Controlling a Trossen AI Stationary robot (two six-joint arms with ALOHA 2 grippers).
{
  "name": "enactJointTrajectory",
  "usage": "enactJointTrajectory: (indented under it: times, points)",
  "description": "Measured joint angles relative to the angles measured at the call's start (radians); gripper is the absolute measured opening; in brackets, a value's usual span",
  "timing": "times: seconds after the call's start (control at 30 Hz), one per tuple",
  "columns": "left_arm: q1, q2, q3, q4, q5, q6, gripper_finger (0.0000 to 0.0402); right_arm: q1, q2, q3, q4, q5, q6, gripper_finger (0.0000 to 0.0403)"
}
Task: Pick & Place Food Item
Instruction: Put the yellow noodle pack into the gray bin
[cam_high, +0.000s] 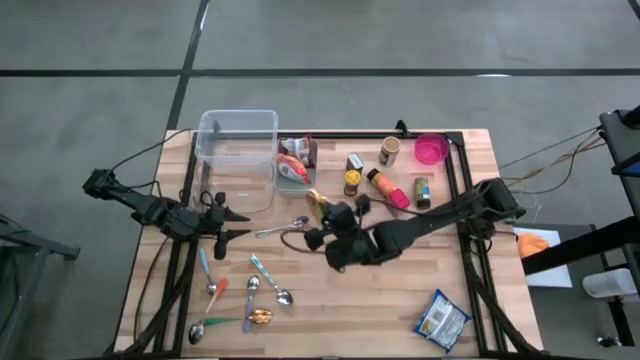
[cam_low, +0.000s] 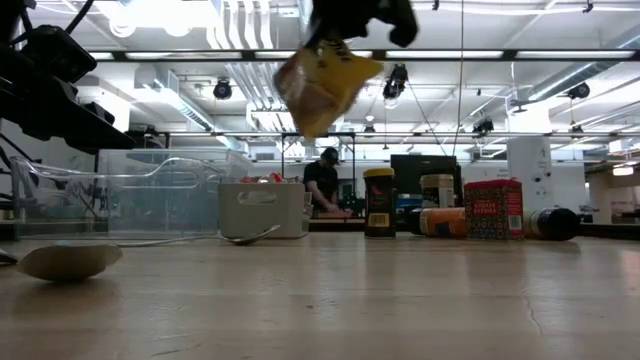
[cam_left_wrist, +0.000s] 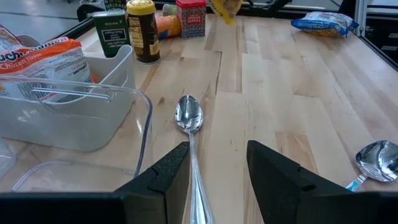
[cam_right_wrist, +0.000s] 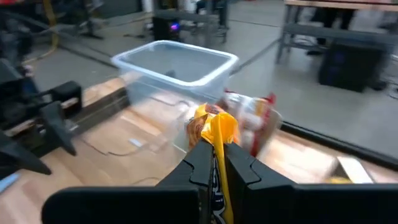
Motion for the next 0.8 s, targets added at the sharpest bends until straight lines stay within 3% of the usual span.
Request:
enactJointTrajectory:
  times: [0.33, 0.57, 0.8]
  points:
    - [0.0, 0.0, 0.0, 0.0, 0.0, 0.0, 0.0163, -0.134, 0.0, -0.024, 0.296, -0.267, -0.312, 0.0008]
    - [0.0, 0.0, 0.0, 0.0, 0.0, 0.0, 0.0163, -0.228, 0.0, -0.086, 0.506, -0.374, -0.445, 0.0008]
    - [0.0, 0.0, 0.0, 0.0, 0.0, 0.0, 0.0164, -0.333, 0.0, -0.221, 0.782, -0.587, -0.514, 0.0008]
